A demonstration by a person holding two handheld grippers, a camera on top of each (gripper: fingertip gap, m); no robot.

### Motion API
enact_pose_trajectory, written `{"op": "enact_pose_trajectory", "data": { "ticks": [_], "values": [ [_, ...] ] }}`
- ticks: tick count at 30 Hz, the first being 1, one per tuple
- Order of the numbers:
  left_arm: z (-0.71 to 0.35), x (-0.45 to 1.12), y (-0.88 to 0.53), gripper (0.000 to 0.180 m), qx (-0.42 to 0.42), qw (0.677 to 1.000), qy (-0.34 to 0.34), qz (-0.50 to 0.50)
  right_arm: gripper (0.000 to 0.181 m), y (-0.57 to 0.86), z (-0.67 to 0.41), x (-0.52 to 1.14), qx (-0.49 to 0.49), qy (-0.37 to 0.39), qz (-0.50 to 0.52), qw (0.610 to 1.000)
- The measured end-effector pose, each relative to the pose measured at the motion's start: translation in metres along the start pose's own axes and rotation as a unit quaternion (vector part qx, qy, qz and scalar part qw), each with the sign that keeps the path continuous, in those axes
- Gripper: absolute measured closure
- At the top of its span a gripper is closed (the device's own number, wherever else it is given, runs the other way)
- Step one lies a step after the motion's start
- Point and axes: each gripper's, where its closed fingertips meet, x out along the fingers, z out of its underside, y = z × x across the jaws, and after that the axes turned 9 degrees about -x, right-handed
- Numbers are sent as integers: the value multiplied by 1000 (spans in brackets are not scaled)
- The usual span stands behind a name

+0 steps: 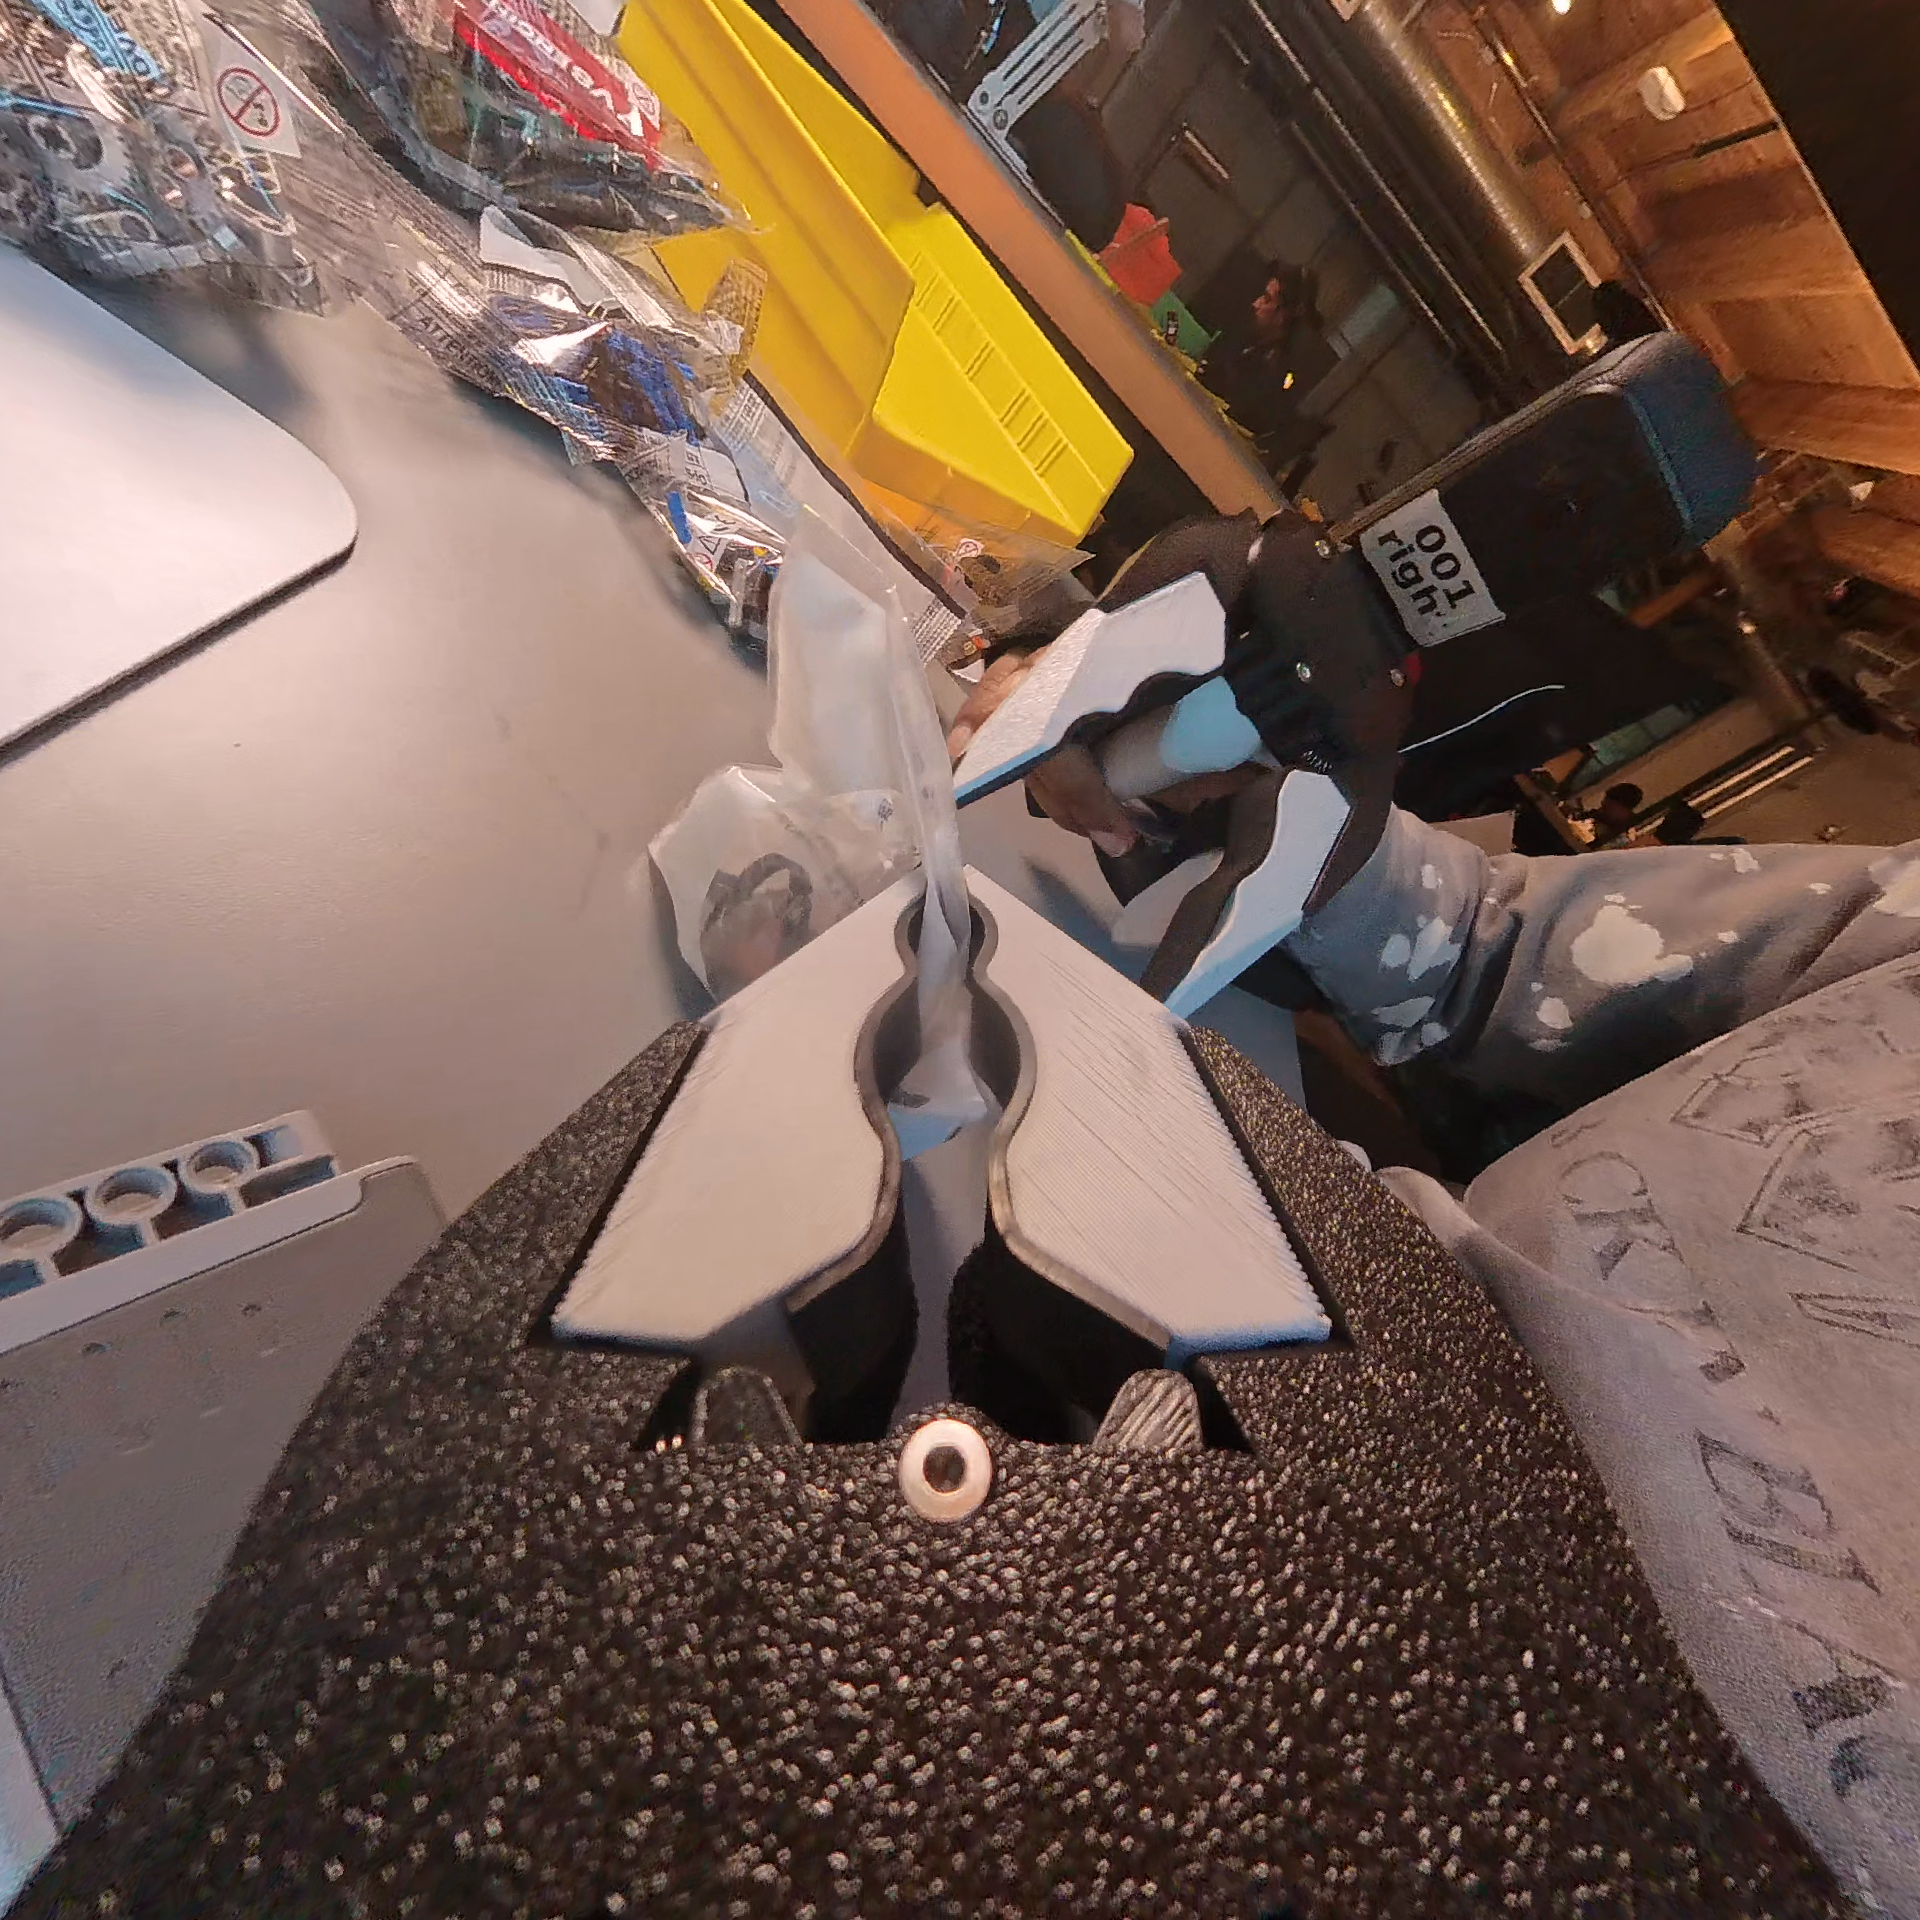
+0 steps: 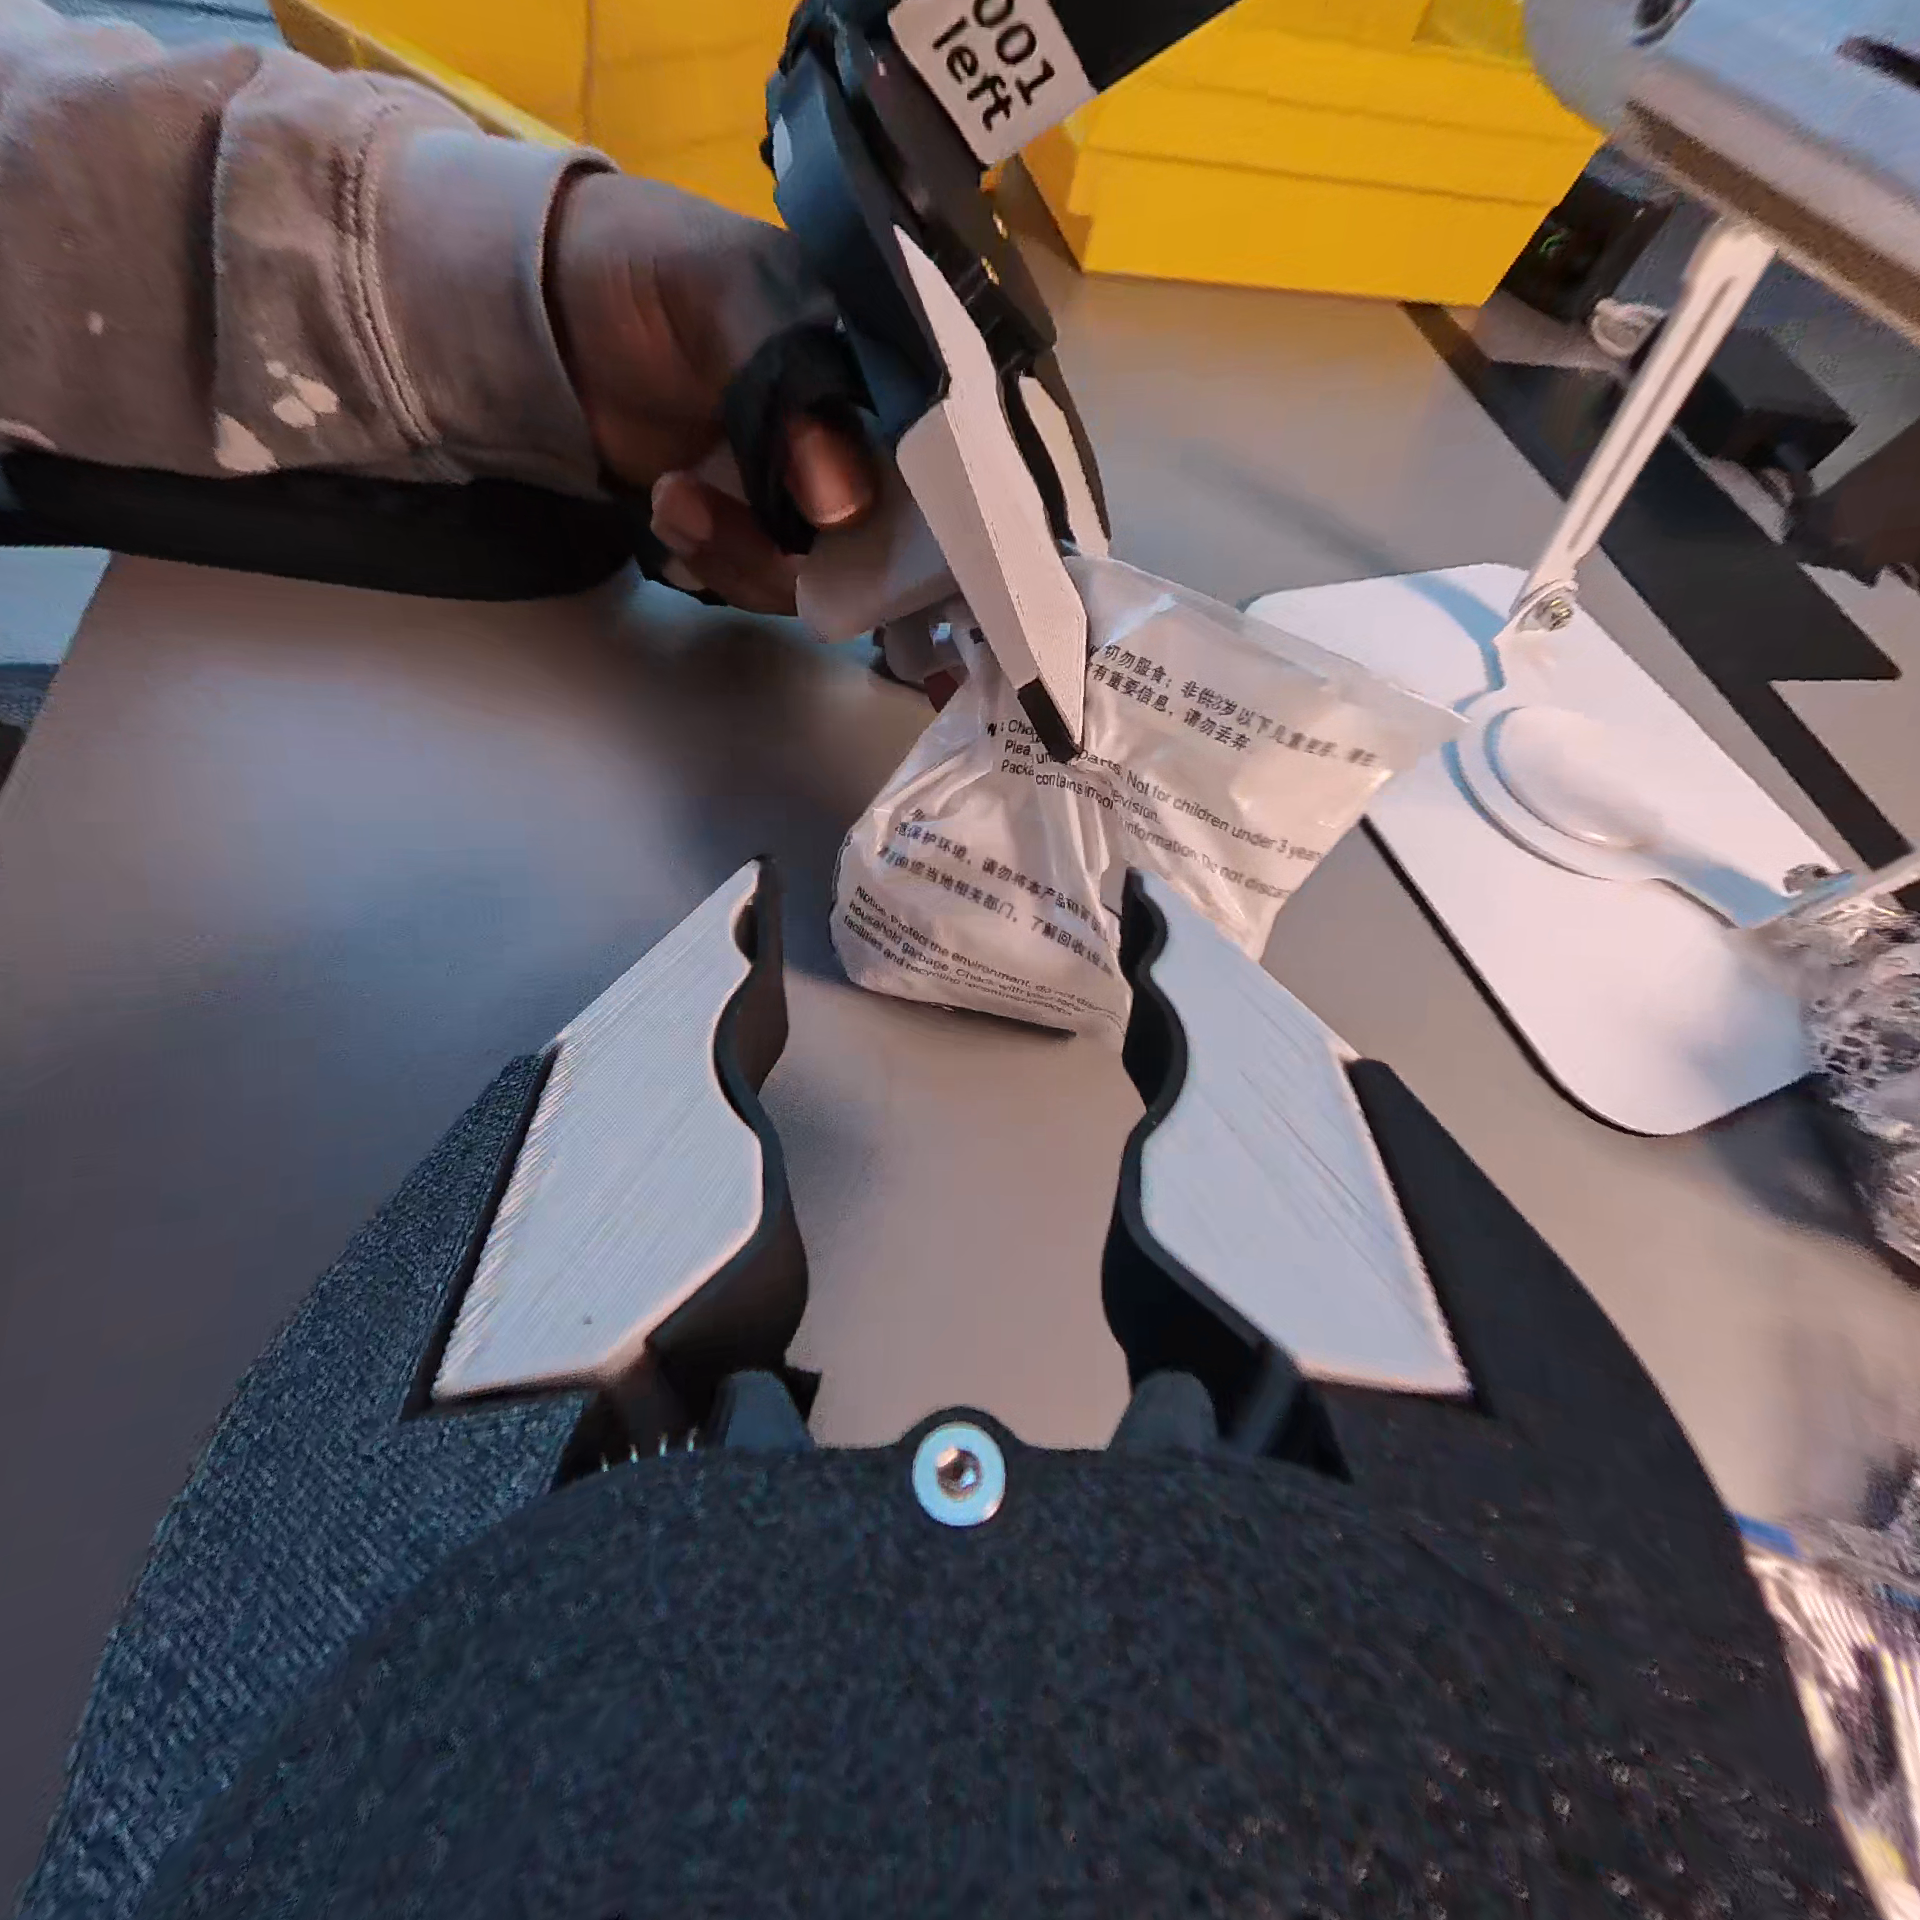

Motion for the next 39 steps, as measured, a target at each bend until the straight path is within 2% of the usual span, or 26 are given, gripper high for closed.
{"op": "enact_pose_trajectory", "data": {
  "ticks": [2,4,6,11,13,15,20,22,25,28,32,34,37,39],
  "values": [
    [1,0,2,180,6,1000,-1,2,117,2,0,12,13,-12,-21,1000],
    [0,0,1,180,11,1000,1,-5,126,1,2,21,35,-20,-53,998],
    [-1,-3,-1,180,16,1000,3,-12,145,4,0,27,58,-16,-76,995],
    [-17,-17,-1,176,12,999,37,-14,178,-3,-8,18,106,38,-144,983],
    [-22,-22,2,176,11,999,46,-10,176,-4,-5,17,118,41,-144,982],
    [-21,-21,3,176,18,999,42,-10,159,1,-4,20,129,42,-123,983],
    [-20,-19,3,178,16,999,44,-15,145,8,-2,23,124,24,-81,989],
    [-21,-19,1,178,12,999,49,-15,143,3,-3,29,135,23,-95,986],
    [-22,-17,1,179,10,998,54,-16,145,-10,-14,40,151,34,-123,980],
    [-22,-16,3,180,10,998,58,-16,162,-4,-22,45,177,52,-109,977],
    [-20,-13,4,180,10,998,57,-14,159,-17,-18,60,257,30,-164,952],
    [-20,-13,4,180,11,998,56,-14,181,-22,-24,59,239,41,-174,954],
    [-28,-22,5,180,11,997,70,-14,181,-19,-33,39,213,71,-188,956],
    [-29,-28,5,180,10,998,67,-12,181,-14,-24,23,163,45,-179,969]
  ]
}}
